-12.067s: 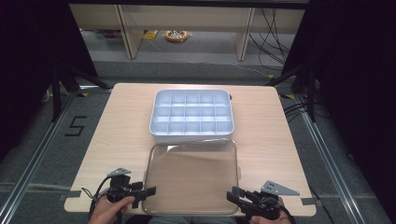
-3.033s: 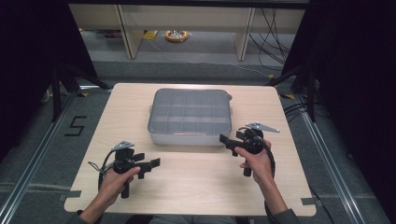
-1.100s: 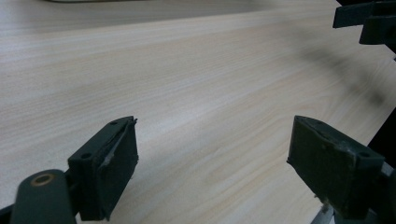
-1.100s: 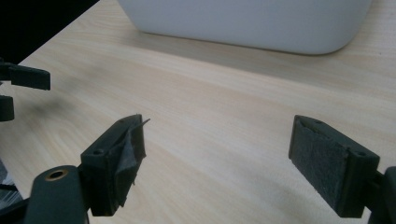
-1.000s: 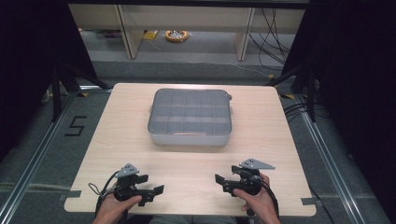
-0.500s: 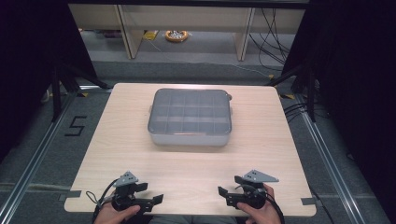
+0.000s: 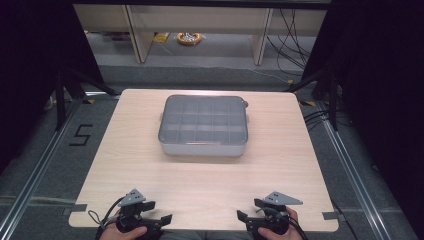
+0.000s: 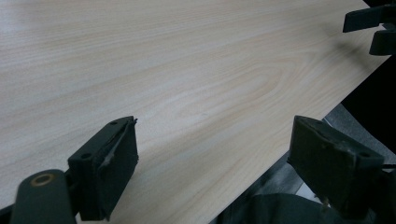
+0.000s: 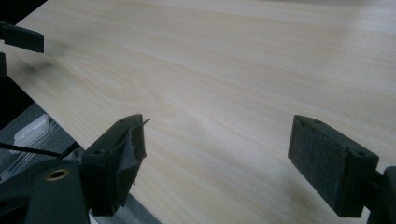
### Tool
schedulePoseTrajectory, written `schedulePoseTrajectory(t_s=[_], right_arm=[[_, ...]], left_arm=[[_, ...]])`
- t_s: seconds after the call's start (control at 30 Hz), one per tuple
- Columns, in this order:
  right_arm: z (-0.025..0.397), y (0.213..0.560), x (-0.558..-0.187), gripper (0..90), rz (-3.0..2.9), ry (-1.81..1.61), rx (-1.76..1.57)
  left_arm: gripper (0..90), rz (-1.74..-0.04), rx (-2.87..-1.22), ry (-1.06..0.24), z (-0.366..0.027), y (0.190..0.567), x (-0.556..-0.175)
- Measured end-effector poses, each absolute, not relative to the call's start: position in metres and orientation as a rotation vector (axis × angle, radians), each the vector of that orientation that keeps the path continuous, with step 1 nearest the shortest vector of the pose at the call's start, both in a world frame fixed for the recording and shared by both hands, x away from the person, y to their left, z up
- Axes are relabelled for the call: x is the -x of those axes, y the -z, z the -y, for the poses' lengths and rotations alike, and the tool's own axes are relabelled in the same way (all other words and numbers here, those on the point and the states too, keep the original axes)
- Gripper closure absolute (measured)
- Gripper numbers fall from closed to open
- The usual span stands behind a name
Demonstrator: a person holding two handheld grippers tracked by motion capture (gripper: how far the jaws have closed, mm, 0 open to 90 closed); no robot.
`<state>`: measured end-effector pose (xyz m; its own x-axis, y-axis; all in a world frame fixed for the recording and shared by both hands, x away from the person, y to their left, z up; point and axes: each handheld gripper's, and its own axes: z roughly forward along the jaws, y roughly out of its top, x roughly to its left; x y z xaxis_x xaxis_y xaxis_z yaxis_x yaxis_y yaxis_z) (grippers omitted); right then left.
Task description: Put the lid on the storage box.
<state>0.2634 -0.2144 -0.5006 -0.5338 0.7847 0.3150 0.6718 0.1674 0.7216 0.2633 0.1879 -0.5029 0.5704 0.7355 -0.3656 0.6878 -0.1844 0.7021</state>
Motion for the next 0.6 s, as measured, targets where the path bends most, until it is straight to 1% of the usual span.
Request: schedulePoseTrajectory(t_s=[0.33,0.37,0.4,0.6], right_arm=[[0.22,0.504,-0.255,19.8,-2.302,-1.277,-1.412],[0.219,0.502,-0.252,19.7,-2.304,-1.288,-1.475],[0.221,0.503,-0.254,19.7,-2.31,-1.291,-1.415],[0.221,0.503,-0.252,19.8,-2.321,-1.303,-1.449]], left_arm=[[15.1,-1.155,-1.905,-0.059,-0.19,0.504,-0.257],[15.1,-1.153,-1.905,-0.06,-0.19,0.504,-0.257],[15.1,-1.153,-1.905,-0.059,-0.191,0.504,-0.257],[15.1,-1.154,-1.903,-0.061,-0.191,0.503,-0.257]])
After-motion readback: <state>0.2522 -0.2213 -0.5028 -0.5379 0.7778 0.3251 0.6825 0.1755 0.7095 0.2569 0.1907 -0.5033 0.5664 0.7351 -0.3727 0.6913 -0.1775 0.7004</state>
